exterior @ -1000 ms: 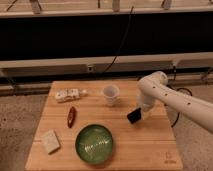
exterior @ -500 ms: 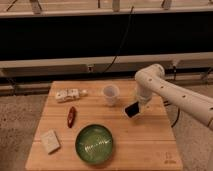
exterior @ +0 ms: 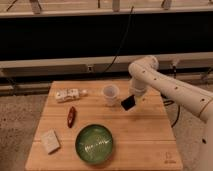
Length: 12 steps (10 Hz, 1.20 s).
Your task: Place the eraser in the ceramic cup
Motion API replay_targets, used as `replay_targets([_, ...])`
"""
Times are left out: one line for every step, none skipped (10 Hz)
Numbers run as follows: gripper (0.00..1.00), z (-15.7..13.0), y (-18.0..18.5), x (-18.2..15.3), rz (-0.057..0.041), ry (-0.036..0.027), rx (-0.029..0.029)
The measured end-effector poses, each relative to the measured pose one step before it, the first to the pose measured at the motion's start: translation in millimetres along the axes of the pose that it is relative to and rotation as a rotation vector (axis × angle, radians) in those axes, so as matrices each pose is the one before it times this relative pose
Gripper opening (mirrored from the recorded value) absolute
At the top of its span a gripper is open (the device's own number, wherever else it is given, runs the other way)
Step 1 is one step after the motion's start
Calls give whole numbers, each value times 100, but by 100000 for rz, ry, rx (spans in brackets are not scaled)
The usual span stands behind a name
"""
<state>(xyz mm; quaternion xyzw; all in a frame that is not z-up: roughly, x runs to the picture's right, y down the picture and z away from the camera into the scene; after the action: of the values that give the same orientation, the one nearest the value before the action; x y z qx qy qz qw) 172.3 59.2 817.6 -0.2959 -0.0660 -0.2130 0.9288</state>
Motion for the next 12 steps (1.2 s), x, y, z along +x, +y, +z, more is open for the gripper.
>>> replay_targets([0, -88, 75, 183, -590, 1120, -72])
replay_targets([0, -348, -464, 175, -794, 1009, 578])
replay_targets([0, -856, -1285, -195, -1529, 221, 1817])
replay_targets([0, -334, -784, -332, -884, -125, 600])
replay_targets([0, -372, -1078, -235, -854, 517, 1001])
replay_targets([0, -221, -823, -585, -1520, 355, 550])
replay_targets([0, -250, 1, 179, -752, 918, 132])
replay_targets([0, -185, 104, 236, -397, 586, 82])
replay_targets([0, -210, -803, -148, -978, 153, 1654])
replay_targets([0, -231, -1084, -362, -1159, 56, 1469])
replay_targets([0, -83, -767, -455, -1134, -3, 625])
replay_targets([0, -60, -647, -364, -1238, 384, 625])
